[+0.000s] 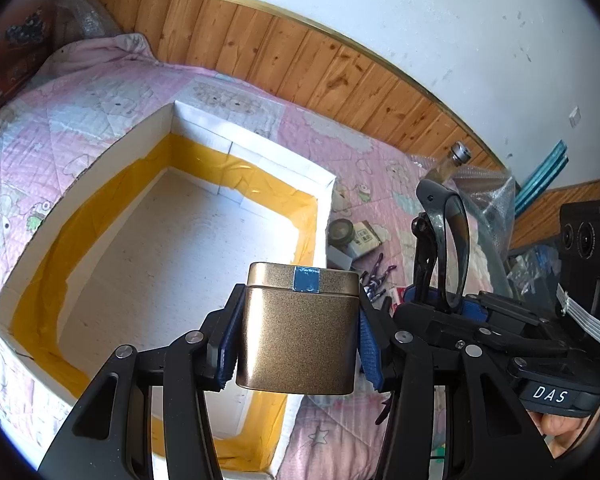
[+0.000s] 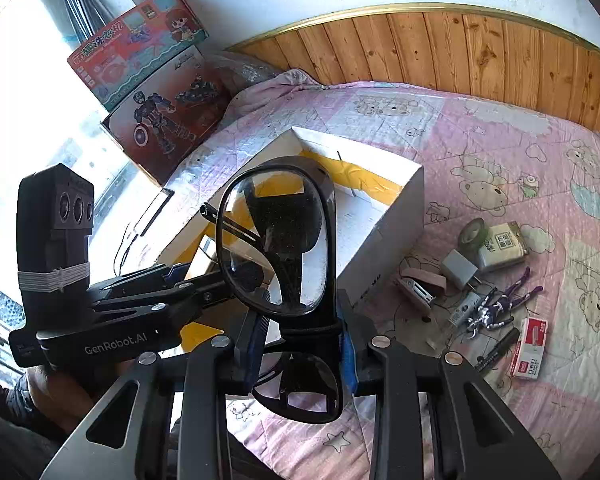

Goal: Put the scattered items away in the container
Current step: 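Carry the tin and eyeglasses over the white box with both tools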

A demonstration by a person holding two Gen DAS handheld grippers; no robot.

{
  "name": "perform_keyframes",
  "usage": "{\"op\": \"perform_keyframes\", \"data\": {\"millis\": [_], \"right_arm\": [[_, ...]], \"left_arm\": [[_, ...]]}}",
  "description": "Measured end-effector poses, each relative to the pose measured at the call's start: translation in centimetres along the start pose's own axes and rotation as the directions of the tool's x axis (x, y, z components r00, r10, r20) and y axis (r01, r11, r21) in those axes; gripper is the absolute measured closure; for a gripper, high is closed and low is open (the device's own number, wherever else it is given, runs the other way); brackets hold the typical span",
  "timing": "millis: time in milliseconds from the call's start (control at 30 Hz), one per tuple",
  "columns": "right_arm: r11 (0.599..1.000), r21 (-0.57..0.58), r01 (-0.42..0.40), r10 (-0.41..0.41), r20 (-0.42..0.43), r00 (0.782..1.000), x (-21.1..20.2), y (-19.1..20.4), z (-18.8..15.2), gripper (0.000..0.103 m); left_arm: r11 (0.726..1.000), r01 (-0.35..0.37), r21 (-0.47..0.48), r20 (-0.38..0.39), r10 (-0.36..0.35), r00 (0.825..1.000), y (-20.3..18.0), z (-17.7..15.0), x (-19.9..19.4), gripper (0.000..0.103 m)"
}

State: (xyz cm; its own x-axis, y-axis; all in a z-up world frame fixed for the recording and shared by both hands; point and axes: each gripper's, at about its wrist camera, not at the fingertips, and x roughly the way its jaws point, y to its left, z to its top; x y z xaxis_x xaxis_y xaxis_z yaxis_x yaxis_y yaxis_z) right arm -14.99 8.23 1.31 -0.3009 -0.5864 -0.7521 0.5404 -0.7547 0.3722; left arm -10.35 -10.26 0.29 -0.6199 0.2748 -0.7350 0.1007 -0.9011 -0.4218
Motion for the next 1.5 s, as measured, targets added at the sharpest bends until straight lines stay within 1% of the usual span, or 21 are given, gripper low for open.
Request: {"op": "perform_keyframes", "data": {"millis": [300,700,1033,1500], "right_arm": [[0.999,-0.045,-0.017,0.017,-0.001,1.0,1.0,1.8,1.8,0.07],[0.996,-0.072,-0.043,0.042,-0.013,0.999,2.9,3.3,3.7,0.07],[0.997,-0.066,-0.045,0.044,-0.02,0.999,4.2,3.5,4.8,0.07],[0.998,-0.045,-0.037,0.036,-0.03,0.999,6.4,2.8,6.1,0.07]], "left_arm": [[1.0,-0.012,-0.026,0.025,0.012,1.0,1.3,1.0,-0.7,0.052],[0.998,-0.035,-0.047,0.029,0.036,0.999,3.4,2.2,-0.6,0.052],[0.997,-0.048,-0.068,0.032,0.05,0.998,5.2,3.7,-0.5,0.052],[0.995,-0.064,-0.073,0.027,0.067,0.997,6.6,5.1,0.3,0.052]]}}
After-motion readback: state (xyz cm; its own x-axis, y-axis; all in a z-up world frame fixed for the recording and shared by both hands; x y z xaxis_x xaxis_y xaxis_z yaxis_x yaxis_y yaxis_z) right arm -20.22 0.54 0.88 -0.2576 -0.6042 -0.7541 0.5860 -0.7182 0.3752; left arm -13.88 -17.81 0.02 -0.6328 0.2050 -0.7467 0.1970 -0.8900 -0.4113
